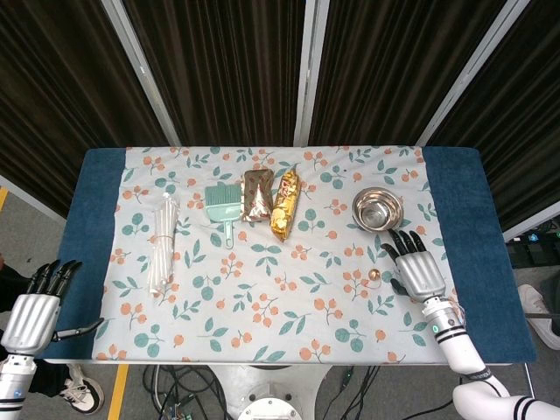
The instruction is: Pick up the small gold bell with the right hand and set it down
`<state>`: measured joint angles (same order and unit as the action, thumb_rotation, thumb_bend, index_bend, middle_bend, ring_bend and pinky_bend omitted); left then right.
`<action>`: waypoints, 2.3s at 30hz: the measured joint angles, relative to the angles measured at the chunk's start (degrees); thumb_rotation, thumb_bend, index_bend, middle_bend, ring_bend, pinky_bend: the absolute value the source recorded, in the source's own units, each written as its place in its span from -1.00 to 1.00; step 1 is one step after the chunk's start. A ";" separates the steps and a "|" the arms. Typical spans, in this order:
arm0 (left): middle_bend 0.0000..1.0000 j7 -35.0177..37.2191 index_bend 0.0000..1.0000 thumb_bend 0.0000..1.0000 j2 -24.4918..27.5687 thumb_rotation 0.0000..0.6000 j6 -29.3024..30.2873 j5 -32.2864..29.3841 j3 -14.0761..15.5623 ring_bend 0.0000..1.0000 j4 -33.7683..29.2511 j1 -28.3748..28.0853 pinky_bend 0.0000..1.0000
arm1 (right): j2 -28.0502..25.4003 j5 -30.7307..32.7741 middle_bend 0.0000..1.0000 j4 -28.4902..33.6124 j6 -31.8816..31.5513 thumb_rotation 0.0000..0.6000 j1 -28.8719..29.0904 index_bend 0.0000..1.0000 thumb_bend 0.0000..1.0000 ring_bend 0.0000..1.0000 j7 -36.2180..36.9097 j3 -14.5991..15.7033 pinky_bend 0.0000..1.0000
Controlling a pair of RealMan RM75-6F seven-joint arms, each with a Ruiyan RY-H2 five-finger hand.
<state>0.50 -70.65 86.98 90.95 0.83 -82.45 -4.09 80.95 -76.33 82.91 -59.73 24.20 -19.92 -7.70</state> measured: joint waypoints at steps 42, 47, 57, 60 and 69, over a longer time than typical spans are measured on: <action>-0.84 0.71 -0.85 -1.00 -0.21 -0.41 -1.28 -0.80 0.35 -0.99 0.85 -0.06 -0.82 | 2.12 1.89 -0.99 -0.69 1.46 1.00 4.70 -0.04 -0.36 -1.00 -1.16 2.14 -1.00; -0.84 0.84 -0.85 -1.00 -0.19 -0.40 -1.28 -0.77 0.32 -1.00 0.84 -0.10 -0.82 | 2.17 2.03 -0.98 -0.68 1.45 1.00 4.88 0.00 -0.32 -1.00 -1.18 2.29 -1.00; -0.84 1.09 -0.85 -1.00 -0.05 -0.41 -1.30 -0.74 0.36 -0.99 0.78 -0.10 -0.82 | 2.07 2.41 -0.97 -0.78 1.38 1.00 5.11 0.04 -0.32 -1.00 -1.18 2.61 -1.00; -0.84 1.09 -0.85 -1.00 -0.07 -0.40 -1.48 -0.78 0.39 -1.00 0.82 -0.15 -0.82 | 2.11 2.57 -0.96 -0.78 1.30 1.00 5.13 0.05 -0.32 -1.00 -1.29 2.68 -1.00; -0.84 1.09 -0.85 -1.00 -0.05 -0.31 -1.73 -0.78 0.47 -1.00 0.79 -0.25 -0.82 | 2.19 2.84 -0.93 -0.87 0.62 1.00 5.06 0.13 -0.32 -1.00 -1.44 2.73 -1.00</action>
<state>1.59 -70.70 85.24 90.18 1.30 -81.66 -4.34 83.14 -73.49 82.04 -59.11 29.26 -21.36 -4.97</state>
